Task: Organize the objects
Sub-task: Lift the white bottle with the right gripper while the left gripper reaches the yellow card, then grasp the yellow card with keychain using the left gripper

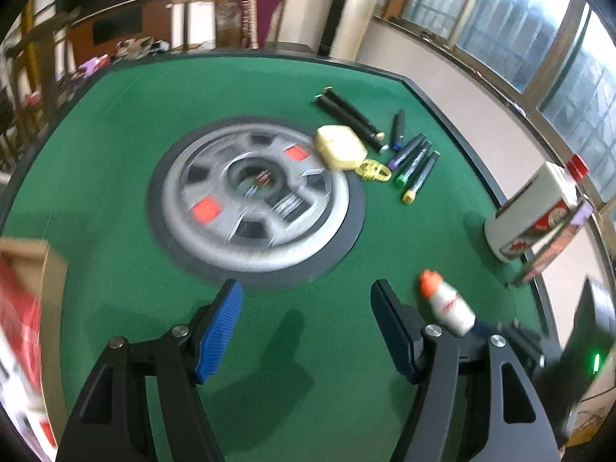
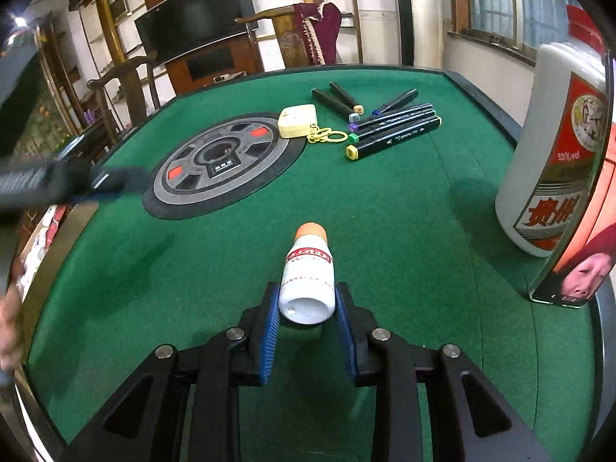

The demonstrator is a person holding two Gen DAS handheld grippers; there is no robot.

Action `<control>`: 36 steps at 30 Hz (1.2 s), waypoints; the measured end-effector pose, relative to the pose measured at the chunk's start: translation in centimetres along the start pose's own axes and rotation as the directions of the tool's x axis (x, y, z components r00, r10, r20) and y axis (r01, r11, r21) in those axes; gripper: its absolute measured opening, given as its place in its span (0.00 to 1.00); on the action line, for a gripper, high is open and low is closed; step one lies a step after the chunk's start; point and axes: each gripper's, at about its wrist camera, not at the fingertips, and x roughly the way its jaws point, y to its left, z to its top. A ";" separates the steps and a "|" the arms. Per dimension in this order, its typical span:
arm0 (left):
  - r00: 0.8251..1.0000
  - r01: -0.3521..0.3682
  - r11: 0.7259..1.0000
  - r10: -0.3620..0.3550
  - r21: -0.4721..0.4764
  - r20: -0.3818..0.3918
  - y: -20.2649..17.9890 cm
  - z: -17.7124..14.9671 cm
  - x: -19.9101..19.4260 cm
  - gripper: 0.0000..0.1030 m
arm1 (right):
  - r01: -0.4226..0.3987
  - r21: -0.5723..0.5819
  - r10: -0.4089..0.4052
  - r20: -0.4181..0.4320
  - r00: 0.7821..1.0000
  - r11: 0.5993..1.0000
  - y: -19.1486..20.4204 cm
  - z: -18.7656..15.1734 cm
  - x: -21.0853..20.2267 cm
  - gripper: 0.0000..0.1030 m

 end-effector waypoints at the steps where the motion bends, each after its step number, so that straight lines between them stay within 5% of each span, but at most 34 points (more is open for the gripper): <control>1: 1.000 -0.014 1.000 0.014 0.013 -0.001 -0.6 0.8 0.7 0.66 | -0.005 0.005 0.005 -0.002 1.000 1.000 -0.1 0.0 0.0 0.28; 7: 0.984 -0.179 0.981 0.180 0.074 -0.007 -3.7 7.1 6.8 0.66 | -0.034 0.035 0.035 -0.021 0.999 0.999 -0.5 -0.2 0.3 0.28; 17: 0.974 -0.225 0.974 0.225 -0.004 0.003 -4.5 12.1 11.7 0.66 | -0.067 0.038 0.068 -0.020 0.997 0.997 -0.1 -0.1 0.2 0.28; 31: 0.954 -0.290 0.957 0.288 -0.016 -0.080 -5.3 12.6 15.6 0.66 | -0.079 0.040 0.079 -0.010 0.997 0.996 0.0 -0.1 0.1 0.28; 36: 0.962 -0.268 0.963 0.266 -0.021 -0.053 -4.6 11.7 15.0 0.46 | -0.090 0.036 0.090 0.005 0.996 0.995 0.0 0.0 -0.2 0.28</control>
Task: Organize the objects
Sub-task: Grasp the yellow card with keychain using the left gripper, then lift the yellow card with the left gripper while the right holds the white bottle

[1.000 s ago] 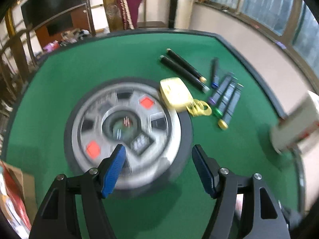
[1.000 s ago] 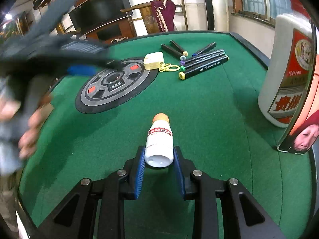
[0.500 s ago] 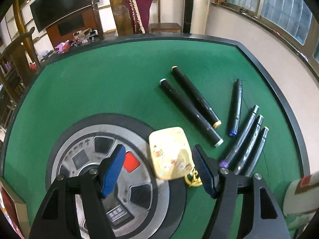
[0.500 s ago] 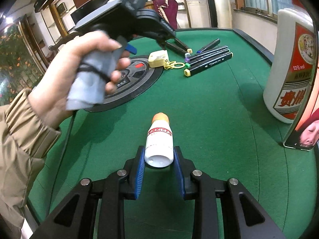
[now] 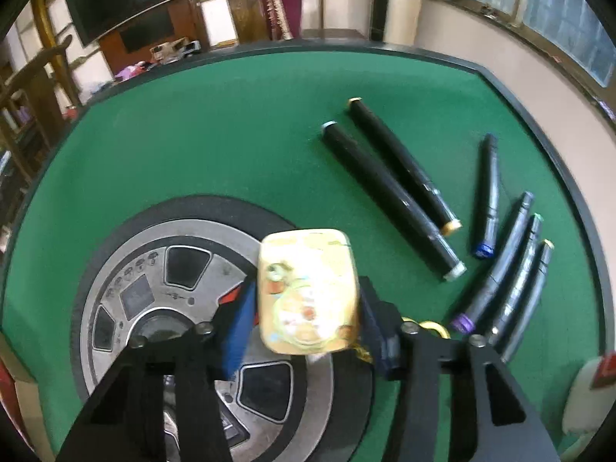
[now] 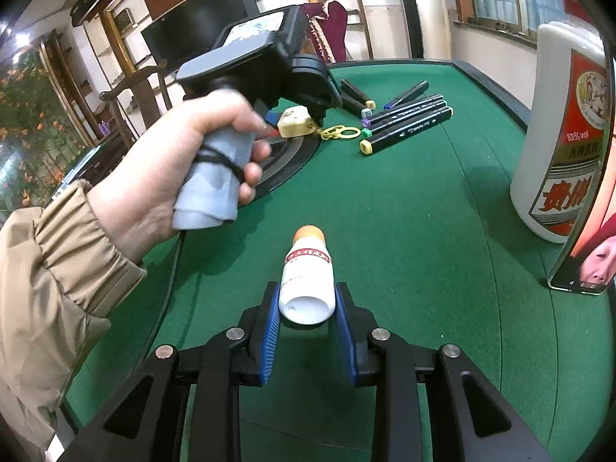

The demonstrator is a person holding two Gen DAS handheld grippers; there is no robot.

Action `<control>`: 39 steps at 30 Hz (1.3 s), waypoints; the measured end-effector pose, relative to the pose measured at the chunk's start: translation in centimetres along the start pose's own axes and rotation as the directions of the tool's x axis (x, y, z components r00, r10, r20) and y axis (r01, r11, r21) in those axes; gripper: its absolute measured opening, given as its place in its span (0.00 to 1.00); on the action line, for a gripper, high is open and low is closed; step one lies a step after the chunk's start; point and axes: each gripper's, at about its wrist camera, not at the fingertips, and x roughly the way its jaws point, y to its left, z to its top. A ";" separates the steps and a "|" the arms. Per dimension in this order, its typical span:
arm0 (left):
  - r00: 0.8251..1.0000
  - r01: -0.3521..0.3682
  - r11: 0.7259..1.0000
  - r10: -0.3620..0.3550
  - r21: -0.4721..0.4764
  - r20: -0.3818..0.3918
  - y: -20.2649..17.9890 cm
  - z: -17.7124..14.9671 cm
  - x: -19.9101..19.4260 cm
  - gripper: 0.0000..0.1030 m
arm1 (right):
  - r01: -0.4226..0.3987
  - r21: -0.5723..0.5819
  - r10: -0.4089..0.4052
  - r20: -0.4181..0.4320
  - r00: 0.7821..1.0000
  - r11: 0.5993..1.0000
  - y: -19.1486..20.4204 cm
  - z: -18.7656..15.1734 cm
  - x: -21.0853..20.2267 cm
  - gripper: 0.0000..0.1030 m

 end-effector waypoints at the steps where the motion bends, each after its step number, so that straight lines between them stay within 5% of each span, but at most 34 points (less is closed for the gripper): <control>1: 1.000 0.006 1.000 -0.006 0.010 -0.007 0.1 -0.3 -0.2 0.46 | -0.002 0.000 0.002 0.003 1.000 1.000 0.0 0.0 -0.1 0.28; 8: 0.998 0.048 0.992 -0.043 0.117 -0.047 1.5 -5.1 -2.8 0.45 | -0.009 -0.001 0.009 -0.001 1.000 1.000 -0.1 0.0 0.0 0.28; 13: 0.984 0.151 0.976 -0.135 0.154 -0.114 3.4 -11.1 -6.3 0.45 | 0.003 -0.002 -0.003 -0.013 1.000 1.000 0.1 -0.2 0.2 0.28; 20: 0.981 0.185 0.967 -0.172 0.172 -0.089 5.2 -18.5 -10.3 0.45 | 0.030 -0.019 -0.030 -0.037 0.999 0.999 0.4 -0.4 0.7 0.29; 31: 0.984 0.180 0.972 -0.179 0.149 -0.022 7.6 -20.4 -11.3 0.45 | 0.148 -0.206 -0.167 -0.076 0.983 0.967 3.1 0.8 2.6 0.30; 39: 0.992 0.114 0.985 -0.119 0.133 0.032 7.0 -21.2 -11.7 0.45 | 0.131 -0.206 -0.143 -0.045 0.989 0.970 2.8 0.3 2.1 0.28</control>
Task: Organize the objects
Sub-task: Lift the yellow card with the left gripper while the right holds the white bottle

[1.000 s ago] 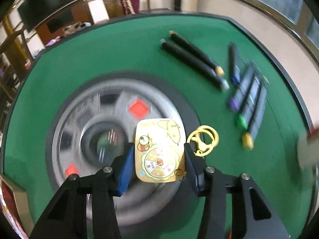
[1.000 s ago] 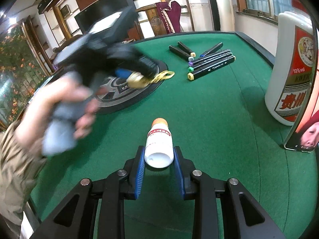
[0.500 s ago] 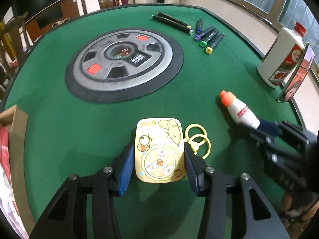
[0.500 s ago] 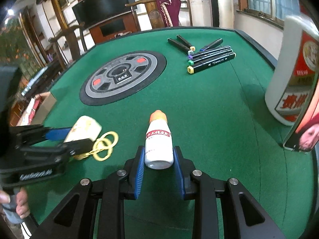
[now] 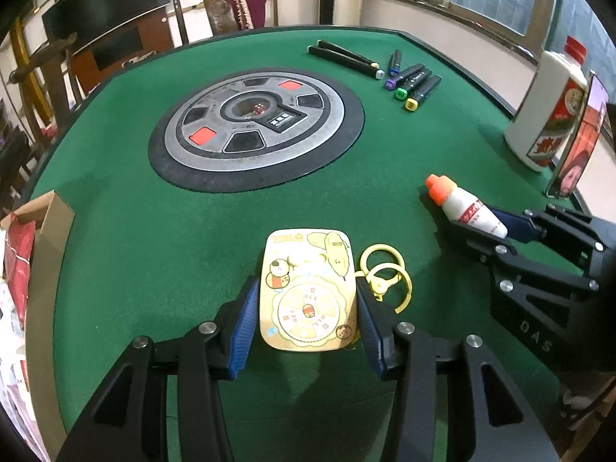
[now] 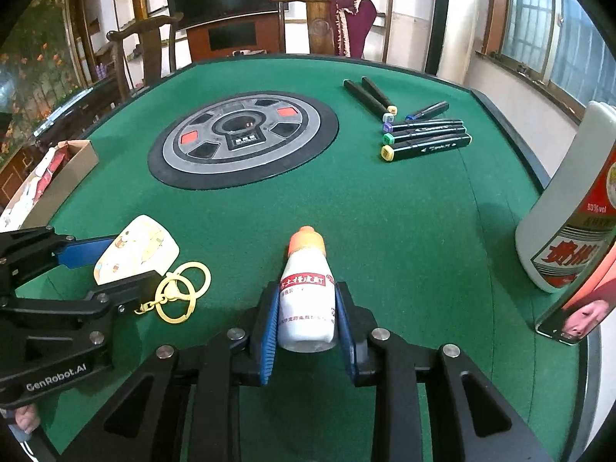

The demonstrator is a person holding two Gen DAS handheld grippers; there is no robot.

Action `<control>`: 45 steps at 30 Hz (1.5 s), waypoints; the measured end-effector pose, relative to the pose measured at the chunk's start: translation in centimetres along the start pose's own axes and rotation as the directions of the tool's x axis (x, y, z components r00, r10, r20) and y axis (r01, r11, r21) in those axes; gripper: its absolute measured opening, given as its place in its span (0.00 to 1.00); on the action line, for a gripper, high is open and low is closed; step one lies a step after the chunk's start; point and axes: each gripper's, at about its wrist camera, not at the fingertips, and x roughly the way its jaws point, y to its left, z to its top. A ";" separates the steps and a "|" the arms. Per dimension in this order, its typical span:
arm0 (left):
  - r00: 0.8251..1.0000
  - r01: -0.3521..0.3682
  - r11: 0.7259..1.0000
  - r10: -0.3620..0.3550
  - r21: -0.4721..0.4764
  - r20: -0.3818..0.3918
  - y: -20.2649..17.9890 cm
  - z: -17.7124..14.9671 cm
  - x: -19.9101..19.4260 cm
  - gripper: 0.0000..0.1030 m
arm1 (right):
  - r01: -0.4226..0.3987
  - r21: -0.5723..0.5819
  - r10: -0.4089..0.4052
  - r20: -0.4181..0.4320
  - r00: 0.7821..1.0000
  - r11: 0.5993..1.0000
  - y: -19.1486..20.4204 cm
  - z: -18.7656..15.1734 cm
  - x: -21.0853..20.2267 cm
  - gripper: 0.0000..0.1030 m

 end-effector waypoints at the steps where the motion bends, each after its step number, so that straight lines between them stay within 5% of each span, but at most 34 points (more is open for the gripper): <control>1: 1.000 0.002 1.000 -0.002 -0.008 0.002 0.1 0.0 0.0 0.45 | -0.014 0.005 0.014 0.002 1.000 1.000 -0.1 0.0 0.0 0.28; 45: 0.995 0.024 0.987 -0.008 -0.156 0.104 4.8 -1.9 -4.9 0.45 | -0.186 0.045 0.180 0.117 0.977 0.981 0.8 0.4 -2.3 0.28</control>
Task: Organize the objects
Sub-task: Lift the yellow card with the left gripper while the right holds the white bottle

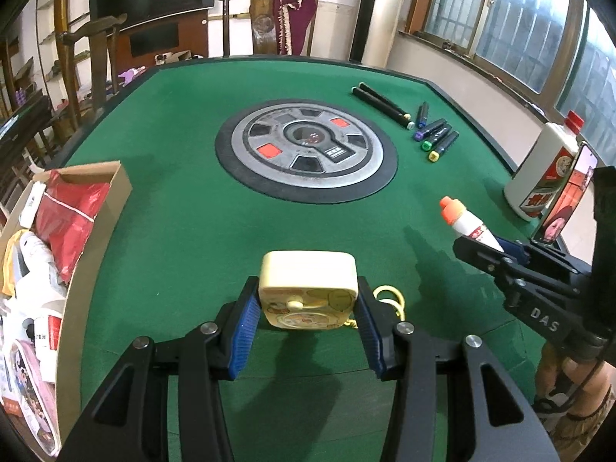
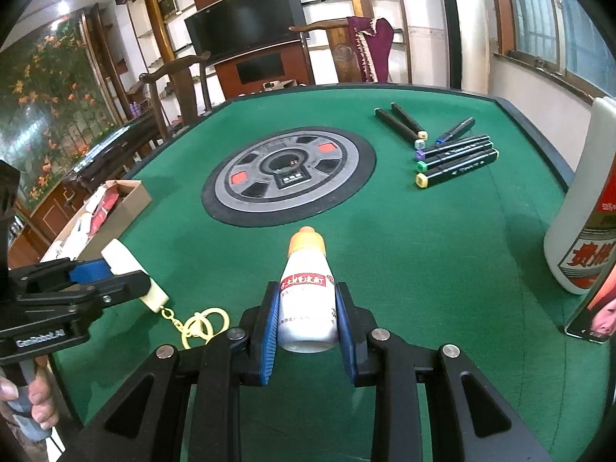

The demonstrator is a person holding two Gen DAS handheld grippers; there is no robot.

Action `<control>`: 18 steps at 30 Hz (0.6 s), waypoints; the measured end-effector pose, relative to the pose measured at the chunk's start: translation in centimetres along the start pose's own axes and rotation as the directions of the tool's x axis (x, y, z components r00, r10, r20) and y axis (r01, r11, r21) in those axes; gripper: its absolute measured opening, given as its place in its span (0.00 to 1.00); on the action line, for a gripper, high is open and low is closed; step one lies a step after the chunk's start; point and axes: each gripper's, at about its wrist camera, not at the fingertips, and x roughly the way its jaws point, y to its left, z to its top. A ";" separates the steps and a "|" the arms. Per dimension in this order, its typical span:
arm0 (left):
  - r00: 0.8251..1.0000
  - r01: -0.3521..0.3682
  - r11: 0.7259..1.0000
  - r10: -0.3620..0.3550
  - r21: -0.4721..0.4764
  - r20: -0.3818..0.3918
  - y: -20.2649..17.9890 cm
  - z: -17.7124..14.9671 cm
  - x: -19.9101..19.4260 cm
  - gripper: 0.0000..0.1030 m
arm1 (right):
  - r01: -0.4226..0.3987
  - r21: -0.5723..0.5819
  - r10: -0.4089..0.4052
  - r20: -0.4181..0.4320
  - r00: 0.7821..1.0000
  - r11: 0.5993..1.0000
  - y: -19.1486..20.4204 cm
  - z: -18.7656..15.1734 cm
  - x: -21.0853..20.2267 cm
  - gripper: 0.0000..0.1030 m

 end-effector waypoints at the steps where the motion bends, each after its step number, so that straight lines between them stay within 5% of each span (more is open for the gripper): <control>1: 1.000 0.002 1.000 -0.002 -0.004 -0.003 0.1 -0.1 0.1 0.45 | -0.002 -0.004 0.002 -0.001 1.000 1.000 0.1 0.0 0.0 0.28; 18: 1.000 0.000 0.999 0.001 -0.038 0.026 1.7 0.1 -0.7 0.45 | -0.033 -0.022 0.033 0.006 0.999 0.999 1.9 0.5 0.2 0.28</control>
